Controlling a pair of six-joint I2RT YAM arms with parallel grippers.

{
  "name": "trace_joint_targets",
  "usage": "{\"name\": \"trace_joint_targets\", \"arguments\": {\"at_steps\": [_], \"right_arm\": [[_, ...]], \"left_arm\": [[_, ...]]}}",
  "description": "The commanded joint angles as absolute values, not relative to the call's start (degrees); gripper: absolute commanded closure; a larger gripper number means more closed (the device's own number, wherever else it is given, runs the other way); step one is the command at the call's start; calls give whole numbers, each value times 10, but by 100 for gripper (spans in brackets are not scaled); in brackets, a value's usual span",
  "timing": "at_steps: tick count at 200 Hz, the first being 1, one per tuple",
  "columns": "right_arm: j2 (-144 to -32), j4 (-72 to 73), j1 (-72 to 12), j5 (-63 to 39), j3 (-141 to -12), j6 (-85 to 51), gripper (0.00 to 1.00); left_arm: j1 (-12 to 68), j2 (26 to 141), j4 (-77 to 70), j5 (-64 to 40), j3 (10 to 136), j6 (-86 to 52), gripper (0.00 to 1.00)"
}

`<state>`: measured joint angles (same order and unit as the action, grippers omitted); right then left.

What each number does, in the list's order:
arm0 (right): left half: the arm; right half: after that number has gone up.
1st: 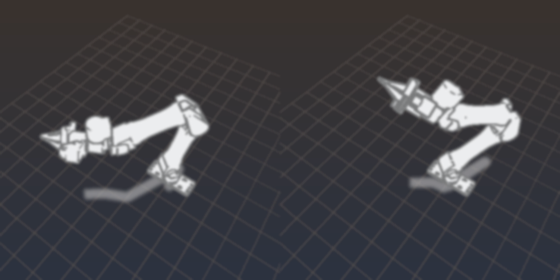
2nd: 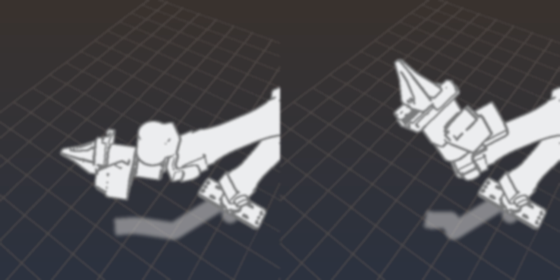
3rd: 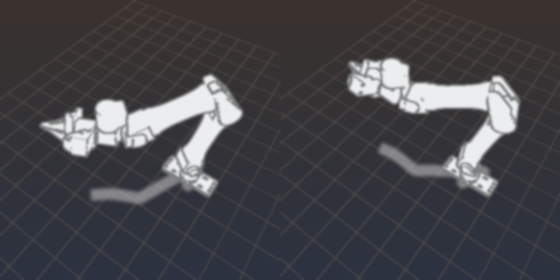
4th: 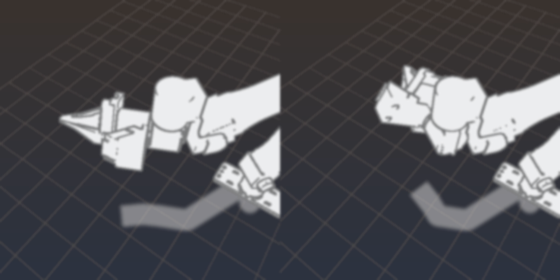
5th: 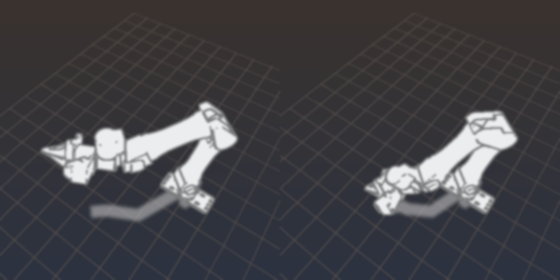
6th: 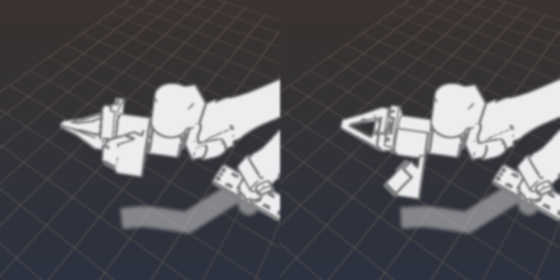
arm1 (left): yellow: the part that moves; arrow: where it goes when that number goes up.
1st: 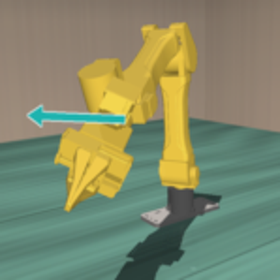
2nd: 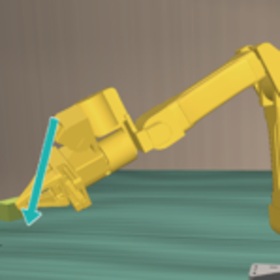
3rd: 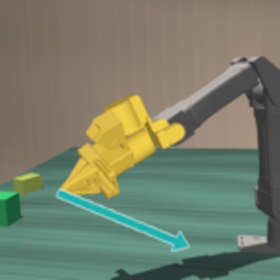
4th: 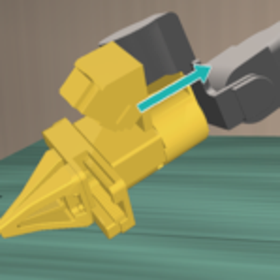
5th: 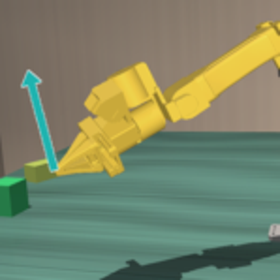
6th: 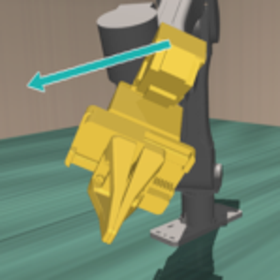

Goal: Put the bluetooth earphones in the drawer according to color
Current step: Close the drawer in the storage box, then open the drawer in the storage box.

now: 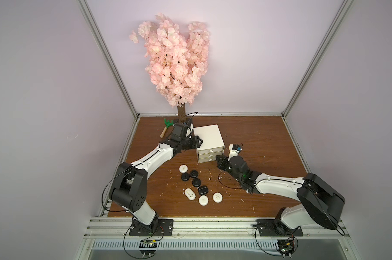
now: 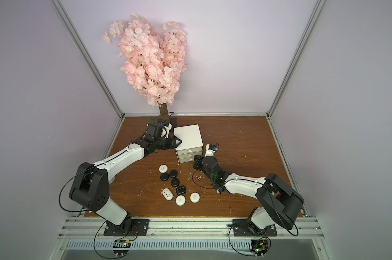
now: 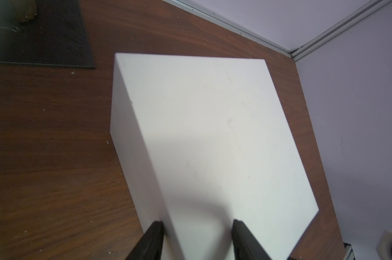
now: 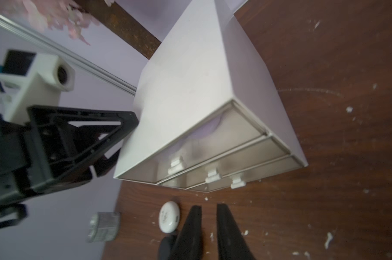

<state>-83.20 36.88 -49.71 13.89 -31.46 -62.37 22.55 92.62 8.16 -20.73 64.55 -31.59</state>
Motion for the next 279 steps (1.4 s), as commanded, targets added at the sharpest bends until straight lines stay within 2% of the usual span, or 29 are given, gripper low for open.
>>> {"name": "trace_joint_targets", "arguments": {"at_steps": [1, 50, 85, 192, 279], "right_arm": [[-849, 509, -503, 91, -258, -782, 65], [-992, 771, -501, 57, -231, -928, 65], [-1069, 883, -503, 66, -241, -982, 67], [-1144, 933, -493, 105, -288, -992, 70], [-1121, 882, -479, 133, -293, -971, 70]], "left_arm": [[243, 935, 119, -220, 646, -306, 47], [243, 932, 120, -221, 647, -304, 47], [243, 931, 121, -222, 646, -303, 47], [243, 935, 118, -225, 645, -303, 47], [243, 936, 116, -226, 643, -303, 47]]}}
